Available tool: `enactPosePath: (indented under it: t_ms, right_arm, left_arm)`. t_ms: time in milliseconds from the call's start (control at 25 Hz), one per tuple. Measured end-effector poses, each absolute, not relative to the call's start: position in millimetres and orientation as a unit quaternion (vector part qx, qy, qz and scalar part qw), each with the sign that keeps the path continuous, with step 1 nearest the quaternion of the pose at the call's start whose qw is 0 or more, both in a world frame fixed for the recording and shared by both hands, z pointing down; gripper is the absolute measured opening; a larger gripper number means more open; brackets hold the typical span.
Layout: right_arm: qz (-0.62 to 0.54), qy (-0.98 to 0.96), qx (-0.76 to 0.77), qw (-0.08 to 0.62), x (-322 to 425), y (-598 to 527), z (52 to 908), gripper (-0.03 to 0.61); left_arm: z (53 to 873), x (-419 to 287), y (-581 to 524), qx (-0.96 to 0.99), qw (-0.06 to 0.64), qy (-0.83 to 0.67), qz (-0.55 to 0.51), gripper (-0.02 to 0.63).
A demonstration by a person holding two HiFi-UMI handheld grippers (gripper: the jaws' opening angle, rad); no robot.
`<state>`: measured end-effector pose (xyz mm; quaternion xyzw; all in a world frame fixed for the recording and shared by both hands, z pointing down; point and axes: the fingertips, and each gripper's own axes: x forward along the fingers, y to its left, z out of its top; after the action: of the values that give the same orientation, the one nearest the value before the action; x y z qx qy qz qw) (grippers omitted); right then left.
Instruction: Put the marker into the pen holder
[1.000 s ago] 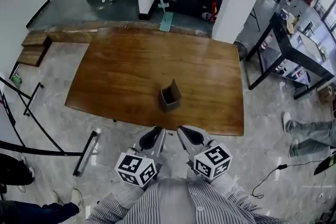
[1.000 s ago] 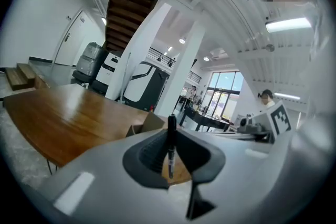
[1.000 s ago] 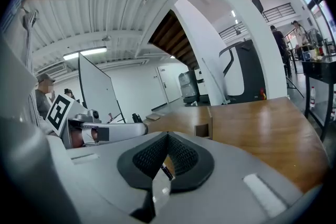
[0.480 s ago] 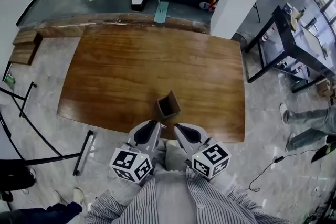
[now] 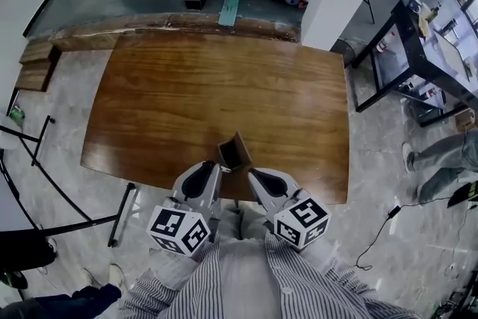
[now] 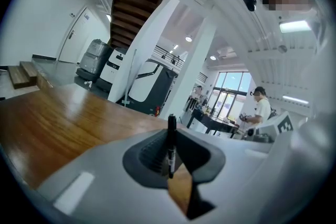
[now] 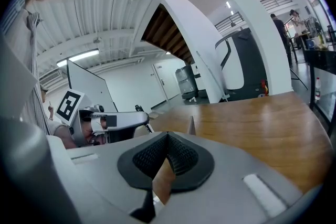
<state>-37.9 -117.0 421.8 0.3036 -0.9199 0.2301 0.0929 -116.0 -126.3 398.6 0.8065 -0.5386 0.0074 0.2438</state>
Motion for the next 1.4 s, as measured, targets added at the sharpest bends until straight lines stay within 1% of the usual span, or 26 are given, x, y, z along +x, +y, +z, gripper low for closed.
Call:
enactPosePath:
  t_ms: [440, 600, 800, 1200, 1400]
  right_arm:
    - [0.254, -0.909, 0.317, 0.096, -30, -132, 434, -0.003]
    - [0.268, -0.902, 0.324, 0.103, -27, -133, 446, -0.003]
    - [0.288, -0.891, 0.333, 0.109, -23, -132, 459, -0.003]
    - [0.318, -0.88, 0.335, 0.114, -22, -121, 481, -0.003]
    - [0.327, -0.875, 0.336, 0.116, -19, -117, 487, -0.003]
  left_arm:
    - [399, -116, -157, 0.811, 0.231, -0.538, 0.018, 0.046]
    - [417, -110, -161, 0.817, 0.225, -0.529, 0.048, 0.046]
    - [441, -98, -162, 0.821, 0.244, -0.511, 0.074, 0.046]
    - [477, -93, -161, 0.816, 0.256, -0.506, 0.114, 0.046]
    - [490, -92, -163, 0.813, 0.249, -0.508, 0.135, 0.048]
